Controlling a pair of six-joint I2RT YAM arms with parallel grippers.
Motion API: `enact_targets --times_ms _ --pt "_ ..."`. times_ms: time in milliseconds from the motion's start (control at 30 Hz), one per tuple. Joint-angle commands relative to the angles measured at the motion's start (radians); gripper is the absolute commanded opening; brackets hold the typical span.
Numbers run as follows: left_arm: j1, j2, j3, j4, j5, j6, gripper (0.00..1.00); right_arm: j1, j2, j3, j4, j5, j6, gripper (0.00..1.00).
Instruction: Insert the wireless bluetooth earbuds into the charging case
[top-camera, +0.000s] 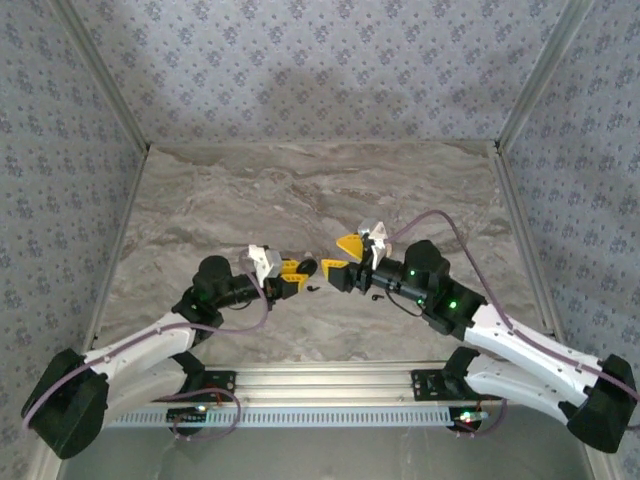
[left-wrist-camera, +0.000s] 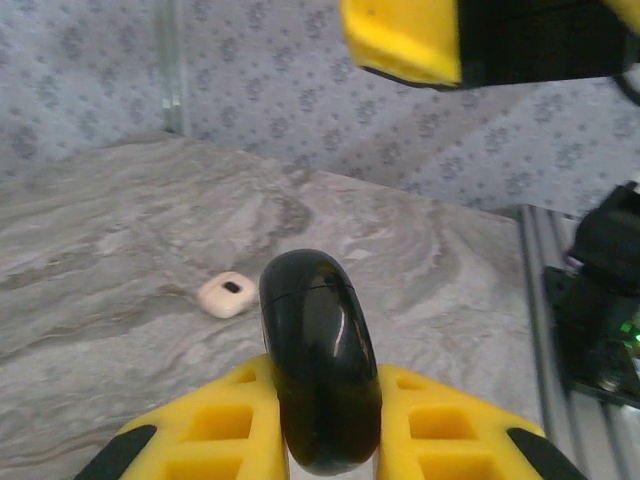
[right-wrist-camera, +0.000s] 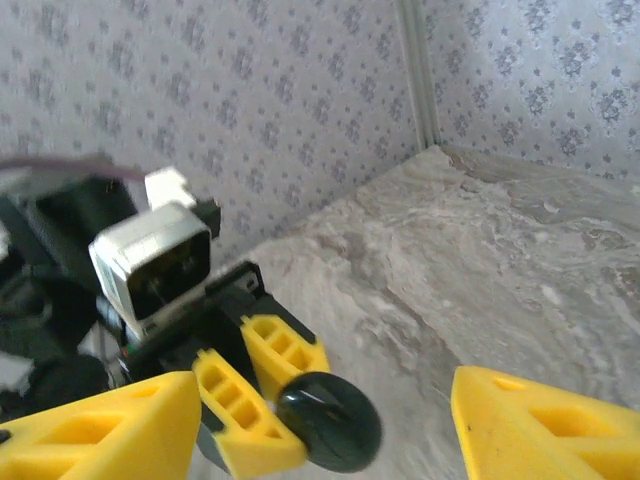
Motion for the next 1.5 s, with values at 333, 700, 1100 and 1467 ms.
enact_targets --times_ms 333,700,1100,1467 --pt "-0.016 -0.026 0.106 0.033 0.271 0.010 0.06 -0.219 -0.057 0.026 -0.304 -0.516 -0.586 0.61" --pt "-0.058 -0.040 0.134 -0.013 0.295 0.049 0.06 -0.144 0.099 0.126 -0.330 -0.584 -0.644 0.58" --pt "-0.065 -0.048 0.137 -0.035 0.292 0.062 0.06 -0.109 0.174 0.184 -0.351 -0.667 -0.678 0.43" --pt "-0.068 -0.057 0.141 -0.097 0.271 0.093 0.12 -0.105 0.180 0.216 -0.413 -0.646 -0.708 0.13"
